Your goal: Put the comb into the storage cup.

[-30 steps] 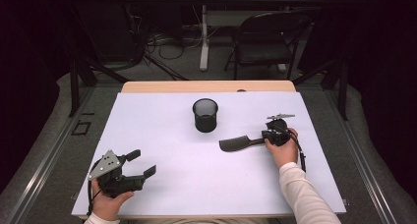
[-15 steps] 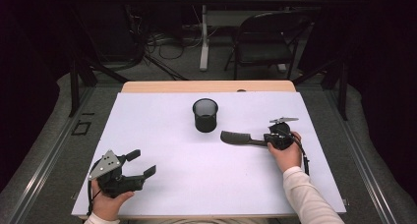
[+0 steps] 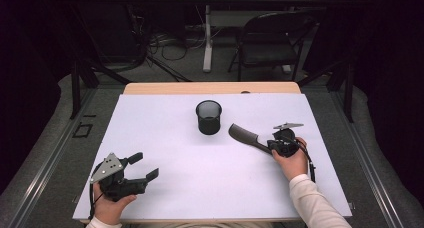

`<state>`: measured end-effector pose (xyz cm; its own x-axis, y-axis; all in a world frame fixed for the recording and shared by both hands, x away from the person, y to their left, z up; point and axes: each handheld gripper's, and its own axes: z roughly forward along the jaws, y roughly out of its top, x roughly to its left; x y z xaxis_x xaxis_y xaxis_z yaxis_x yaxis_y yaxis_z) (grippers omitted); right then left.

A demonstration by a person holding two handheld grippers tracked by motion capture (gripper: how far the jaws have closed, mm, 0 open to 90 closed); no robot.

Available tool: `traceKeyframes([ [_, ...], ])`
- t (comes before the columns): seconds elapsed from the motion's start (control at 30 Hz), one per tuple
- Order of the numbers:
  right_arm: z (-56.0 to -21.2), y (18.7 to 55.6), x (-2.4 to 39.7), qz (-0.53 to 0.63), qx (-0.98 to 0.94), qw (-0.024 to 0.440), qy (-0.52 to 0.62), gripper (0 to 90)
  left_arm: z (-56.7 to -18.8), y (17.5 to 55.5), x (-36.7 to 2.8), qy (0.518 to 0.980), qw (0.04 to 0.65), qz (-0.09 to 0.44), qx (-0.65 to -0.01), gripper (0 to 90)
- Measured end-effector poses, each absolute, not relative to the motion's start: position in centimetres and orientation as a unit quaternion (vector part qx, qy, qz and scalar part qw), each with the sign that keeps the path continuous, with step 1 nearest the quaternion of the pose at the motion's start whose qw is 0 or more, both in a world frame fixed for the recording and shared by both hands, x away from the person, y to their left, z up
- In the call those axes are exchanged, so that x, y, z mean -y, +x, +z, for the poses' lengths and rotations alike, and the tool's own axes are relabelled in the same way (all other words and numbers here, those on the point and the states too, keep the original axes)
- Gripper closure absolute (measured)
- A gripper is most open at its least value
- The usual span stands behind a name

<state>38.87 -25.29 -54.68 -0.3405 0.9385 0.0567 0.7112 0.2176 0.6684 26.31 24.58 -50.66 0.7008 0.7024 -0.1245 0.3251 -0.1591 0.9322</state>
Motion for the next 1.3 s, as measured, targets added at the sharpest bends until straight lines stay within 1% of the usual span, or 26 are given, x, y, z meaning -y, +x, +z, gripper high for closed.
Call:
traceKeyframes([
  [0.7, -54.7, 37.6, 24.7, 0.317, -0.765, 0.172, 0.534, 89.6, -50.7, 26.3, -24.6, 0.741, 0.548, 0.172, -0.348, 17.1],
  [1.07, -54.0, 37.5, 25.0, 0.33, -0.759, 0.173, 0.533, 84.4, -50.7, 26.3, -24.6, 0.741, 0.546, 0.174, -0.35, 17.2],
  [1.2, -53.6, 37.4, 25.0, 0.331, -0.762, 0.172, 0.53, 81.4, -50.7, 26.3, -24.6, 0.741, 0.545, 0.175, -0.35, 17.2],
  [1.3, -53.1, 37.3, 24.9, 0.332, -0.765, 0.167, 0.525, 77.2, -50.7, 26.3, -24.6, 0.741, 0.547, 0.173, -0.348, 17.2],
])
